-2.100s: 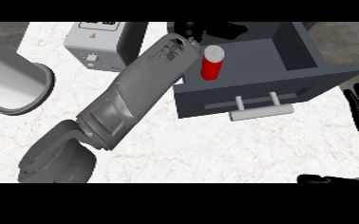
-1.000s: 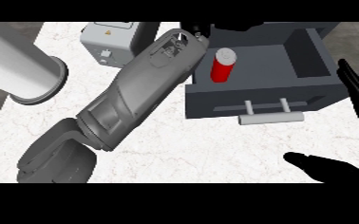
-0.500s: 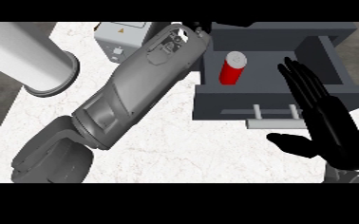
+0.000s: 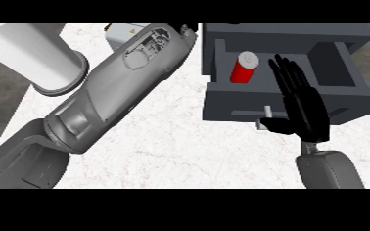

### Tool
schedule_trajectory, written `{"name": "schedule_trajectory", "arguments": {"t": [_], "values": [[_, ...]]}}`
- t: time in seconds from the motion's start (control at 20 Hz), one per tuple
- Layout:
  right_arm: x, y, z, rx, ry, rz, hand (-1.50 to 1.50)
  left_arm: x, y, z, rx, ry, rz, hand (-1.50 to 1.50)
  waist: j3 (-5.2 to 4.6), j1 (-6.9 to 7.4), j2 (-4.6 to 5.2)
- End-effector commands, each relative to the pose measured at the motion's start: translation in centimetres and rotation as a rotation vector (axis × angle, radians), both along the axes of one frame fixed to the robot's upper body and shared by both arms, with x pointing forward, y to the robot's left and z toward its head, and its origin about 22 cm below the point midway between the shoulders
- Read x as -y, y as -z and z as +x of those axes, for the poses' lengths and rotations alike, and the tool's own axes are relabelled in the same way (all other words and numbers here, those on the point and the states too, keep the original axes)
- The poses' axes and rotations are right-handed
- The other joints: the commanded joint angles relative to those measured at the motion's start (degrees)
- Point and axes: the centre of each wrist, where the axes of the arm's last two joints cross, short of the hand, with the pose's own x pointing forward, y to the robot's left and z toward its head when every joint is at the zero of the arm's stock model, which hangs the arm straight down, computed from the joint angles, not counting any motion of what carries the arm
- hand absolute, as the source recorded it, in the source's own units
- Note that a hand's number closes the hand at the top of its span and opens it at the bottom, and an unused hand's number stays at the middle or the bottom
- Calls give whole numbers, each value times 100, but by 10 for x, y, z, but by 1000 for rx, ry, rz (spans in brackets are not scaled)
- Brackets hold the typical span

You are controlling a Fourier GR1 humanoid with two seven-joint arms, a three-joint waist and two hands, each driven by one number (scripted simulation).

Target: Pick up the can, place it into the drawer and close the drawer

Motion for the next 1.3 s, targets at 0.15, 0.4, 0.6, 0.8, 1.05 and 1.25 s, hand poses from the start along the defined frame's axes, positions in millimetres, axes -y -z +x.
{"name": "schedule_trajectory", "arguments": {"t": [0.15,0.4,0.6,0.8,1.05,1.25], "values": [[3,36,28,-18,28,-46,-150,-52,-19,4,11,-35,18,-150,32,9,46],[1,60,34,-14,68,-74,-150,-66,-15,-11,-22,-9,15,-150,32,130,18],[-2,53,66,13,109,-113,-150,-65,-3,-14,-38,-11,22,-150,36,166,81],[10,50,82,70,142,-102,-150,-78,-16,-20,-36,2,10,-150,43,200,99],[-4,28,115,121,160,-108,-150,-98,-7,-29,-48,-18,11,-150,38,251,99],[-19,24,128,137,166,-100,-150,-124,19,-33,-64,-26,31,-150,34,254,146]]}}
